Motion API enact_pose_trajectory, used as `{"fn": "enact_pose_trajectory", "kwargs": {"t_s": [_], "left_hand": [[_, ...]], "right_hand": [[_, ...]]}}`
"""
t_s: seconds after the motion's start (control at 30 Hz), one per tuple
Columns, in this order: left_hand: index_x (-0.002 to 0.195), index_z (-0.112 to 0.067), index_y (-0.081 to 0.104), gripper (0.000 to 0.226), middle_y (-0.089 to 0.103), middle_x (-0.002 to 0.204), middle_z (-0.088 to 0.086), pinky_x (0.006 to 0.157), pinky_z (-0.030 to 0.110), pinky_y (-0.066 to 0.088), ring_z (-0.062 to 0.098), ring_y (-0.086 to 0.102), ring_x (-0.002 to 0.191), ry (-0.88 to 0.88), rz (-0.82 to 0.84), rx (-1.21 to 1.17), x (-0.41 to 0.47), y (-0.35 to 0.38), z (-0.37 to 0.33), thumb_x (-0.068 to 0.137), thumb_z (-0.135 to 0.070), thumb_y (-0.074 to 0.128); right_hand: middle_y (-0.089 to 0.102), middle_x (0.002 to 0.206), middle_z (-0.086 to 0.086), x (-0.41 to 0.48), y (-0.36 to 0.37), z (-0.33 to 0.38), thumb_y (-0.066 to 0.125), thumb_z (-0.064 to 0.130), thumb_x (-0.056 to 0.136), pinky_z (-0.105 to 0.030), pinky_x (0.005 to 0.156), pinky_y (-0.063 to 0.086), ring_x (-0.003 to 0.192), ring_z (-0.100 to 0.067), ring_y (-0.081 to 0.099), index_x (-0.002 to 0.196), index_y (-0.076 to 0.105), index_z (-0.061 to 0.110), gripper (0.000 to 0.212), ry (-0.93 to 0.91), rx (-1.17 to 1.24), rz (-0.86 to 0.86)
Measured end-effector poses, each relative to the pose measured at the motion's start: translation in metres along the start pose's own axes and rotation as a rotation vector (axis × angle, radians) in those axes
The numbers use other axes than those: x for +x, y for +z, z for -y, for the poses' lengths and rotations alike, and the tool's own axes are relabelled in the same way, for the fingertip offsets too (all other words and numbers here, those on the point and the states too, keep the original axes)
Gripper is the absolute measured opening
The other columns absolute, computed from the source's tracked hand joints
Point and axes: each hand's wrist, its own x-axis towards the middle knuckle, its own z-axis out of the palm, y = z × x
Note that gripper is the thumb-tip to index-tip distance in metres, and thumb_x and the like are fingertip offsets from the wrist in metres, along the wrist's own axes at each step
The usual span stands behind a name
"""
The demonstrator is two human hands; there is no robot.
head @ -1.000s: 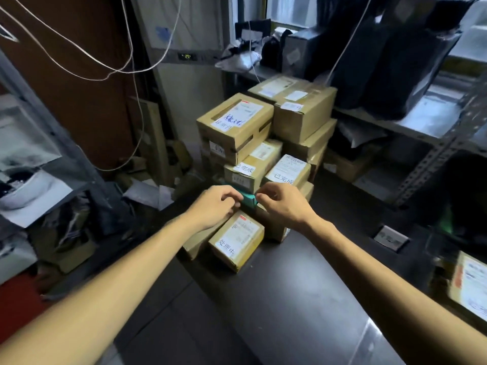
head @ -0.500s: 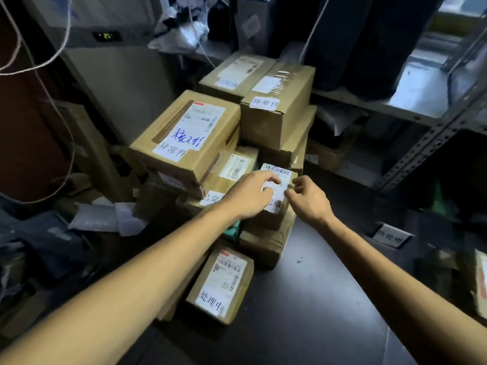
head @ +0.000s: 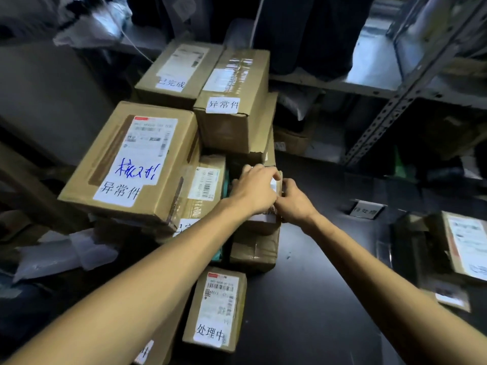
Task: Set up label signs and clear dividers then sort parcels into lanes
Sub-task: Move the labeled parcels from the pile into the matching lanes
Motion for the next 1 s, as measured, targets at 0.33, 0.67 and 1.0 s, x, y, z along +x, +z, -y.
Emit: {"fn": "enact_pose_trajectory", "kwargs": {"t_s": [0.33, 0.67, 1.0], "left_hand": [[0.12, -0.026, 0.064, 0.041, 0.062, 0.128, 0.004, 0.091, 0.034, 0.048, 0.025, 0.054, 0.117, -0.01, -0.101, -0.309, 0.007, -0.009, -0.036, 0.091, -0.008, 0.041], [0.123, -0.02, 0.06, 0.034, 0.057, 0.134, 0.007, 0.106, 0.049, 0.044, 0.028, 0.054, 0.124, -0.019, 0.087, -0.792, -0.006, 0.005, -0.113, 0.095, -0.018, 0.04], [0.139, -0.015, 0.047, 0.051, 0.052, 0.14, 0.009, 0.109, 0.031, 0.031, 0.029, 0.044, 0.128, 0.491, 0.219, -0.246, -0.057, 0.078, -0.191, 0.088, -0.017, 0.051]], "right_hand": [[0.061, 0.131, -0.005, -0.032, -0.035, -0.015, 0.054, 0.033, 0.093, -0.049, 0.097, 0.051, 0.111, -0.024, 0.061, 0.145, 0.033, 0.021, 0.058, -0.009, 0.075, -0.262], [0.035, 0.147, -0.013, -0.113, -0.06, -0.053, 0.087, 0.054, 0.058, -0.048, 0.108, 0.039, 0.132, -0.034, 0.04, 0.158, -0.005, 0.027, 0.138, -0.149, -0.207, -0.533], [0.03, 0.149, -0.012, -0.194, -0.095, -0.135, 0.076, 0.044, 0.061, -0.049, 0.091, 0.051, 0.128, -0.036, 0.042, 0.15, -0.011, 0.042, 0.124, 0.085, -0.239, -0.772]]}}
